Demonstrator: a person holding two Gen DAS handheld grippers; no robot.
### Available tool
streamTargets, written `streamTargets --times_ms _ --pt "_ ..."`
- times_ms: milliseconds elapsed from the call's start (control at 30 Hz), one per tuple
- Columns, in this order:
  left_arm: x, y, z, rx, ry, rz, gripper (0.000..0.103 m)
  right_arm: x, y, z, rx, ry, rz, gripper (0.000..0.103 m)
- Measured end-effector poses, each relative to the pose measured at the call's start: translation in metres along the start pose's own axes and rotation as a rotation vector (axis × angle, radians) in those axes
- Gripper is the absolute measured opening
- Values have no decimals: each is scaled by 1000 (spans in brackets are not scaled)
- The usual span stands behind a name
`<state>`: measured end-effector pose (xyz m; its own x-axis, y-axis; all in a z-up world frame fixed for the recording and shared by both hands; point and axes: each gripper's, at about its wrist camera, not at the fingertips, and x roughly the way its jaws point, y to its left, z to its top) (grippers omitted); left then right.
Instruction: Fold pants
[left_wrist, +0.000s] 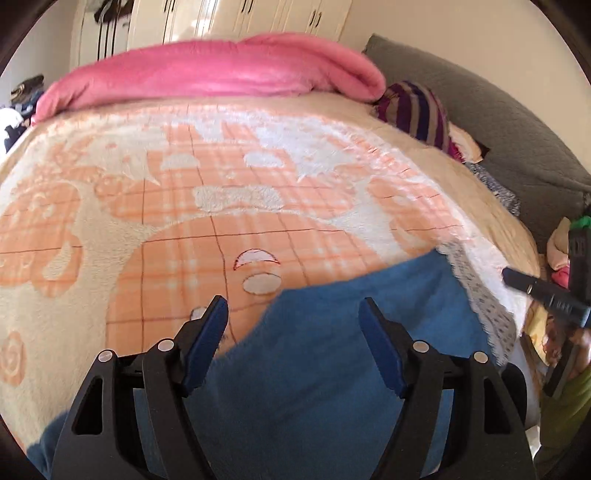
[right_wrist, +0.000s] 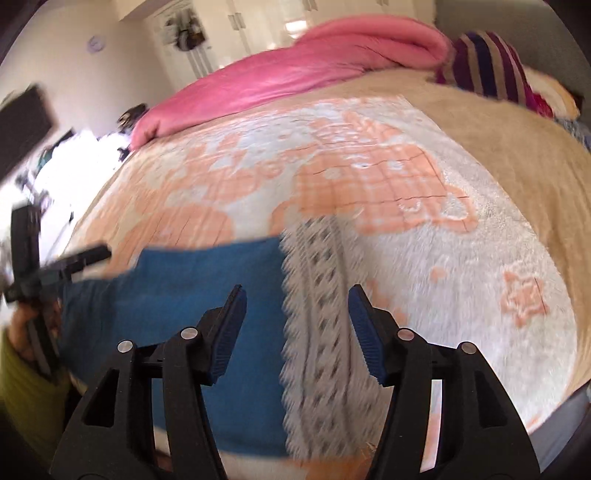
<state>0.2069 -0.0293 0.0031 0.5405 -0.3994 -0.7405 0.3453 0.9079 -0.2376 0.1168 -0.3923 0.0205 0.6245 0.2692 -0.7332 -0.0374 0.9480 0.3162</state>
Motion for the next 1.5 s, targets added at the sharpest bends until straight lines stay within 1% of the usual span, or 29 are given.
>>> streamTargets --times_ms 67,167,300,367,433,467,567,667,700,733,767,800,833,867,900,933,1000,1033,1100,1167,1200,1267,1300,1333,1367,1400,1433,1500 --pt "13 5 1 -16 17 -9 72 17 -12 18 44 23 20 50" --pt "27 12 -6 -34 24 -38 72 45 -28 35 90 76 49 50" --pt "38 15 -10 -27 42 -50 72 78 -36 41 115 146 44 50" --pt "43 17 -10 -31 46 -58 72 85 -38 39 121 162 53 50" --pt "47 20 -10 -42 52 -74 72 88 -38 37 106 164 66 45" --pt "49 21 -10 -48 53 -80 72 90 -36 35 94 169 74 39" --pt "54 22 -10 -57 52 -98 72 94 -31 30 49 172 72 32" --pt "59 22 -11 -71 51 -111 70 89 -29 26 23 143 92 24" --pt "59 22 -11 -75 47 -111 66 85 -29 24 19 126 100 23" --pt "59 21 -11 -79 43 -114 51 82 -29 23 15 114 105 22" --pt "60 20 -12 -82 45 -129 42 78 -28 21 4 96 112 21" --pt "62 19 -12 -83 54 -149 31 75 -27 20 -2 83 113 20" --pt "65 16 -14 -80 67 -169 28 72 -26 19 -6 70 117 19" --pt "67 13 -14 -69 73 -170 27 68 -26 18 -13 50 124 19" --pt "68 11 -15 -57 74 -163 24 65 -25 18 -20 37 126 18" --pt "68 7 -15 -40 74 -153 13 64 -24 18 -24 29 127 18" --pt "63 4 -15 -27 49 -129 10 57 -23 18 -33 1 117 17" --pt "56 -2 -13 11 6 -85 10 53 -22 19 -40 -12 110 17" --pt "44 -15 -11 87 -55 -30 6 46 -18 22 -70 -43 89 16" --pt "36 -24 -8 131 -94 -1 6 42 -16 28 -96 -69 75 16" --pt "35 -25 -7 143 -100 8 6 43 -16 32 -99 -70 68 16" --pt "42 -22 -6 138 -87 16 6 54 -17 38 -105 -53 27 16" --pt "47 -20 -7 129 -76 24 6 62 -16 40 -118 -38 -7 11" --pt "54 -19 -7 123 -60 33 6 69 -15 39 -135 -23 -34 11" --pt "62 -16 -8 119 -40 46 6 81 -14 39 -158 15 -63 11" --pt "66 -15 -9 116 -27 54 7 87 -14 38 -164 33 -78 11" --pt "69 -14 -10 113 -16 56 10 94 -14 36 -175 55 -102 12" --pt "71 -9 -9 91 -7 56 15 97 -14 35 -184 66 -116 16"
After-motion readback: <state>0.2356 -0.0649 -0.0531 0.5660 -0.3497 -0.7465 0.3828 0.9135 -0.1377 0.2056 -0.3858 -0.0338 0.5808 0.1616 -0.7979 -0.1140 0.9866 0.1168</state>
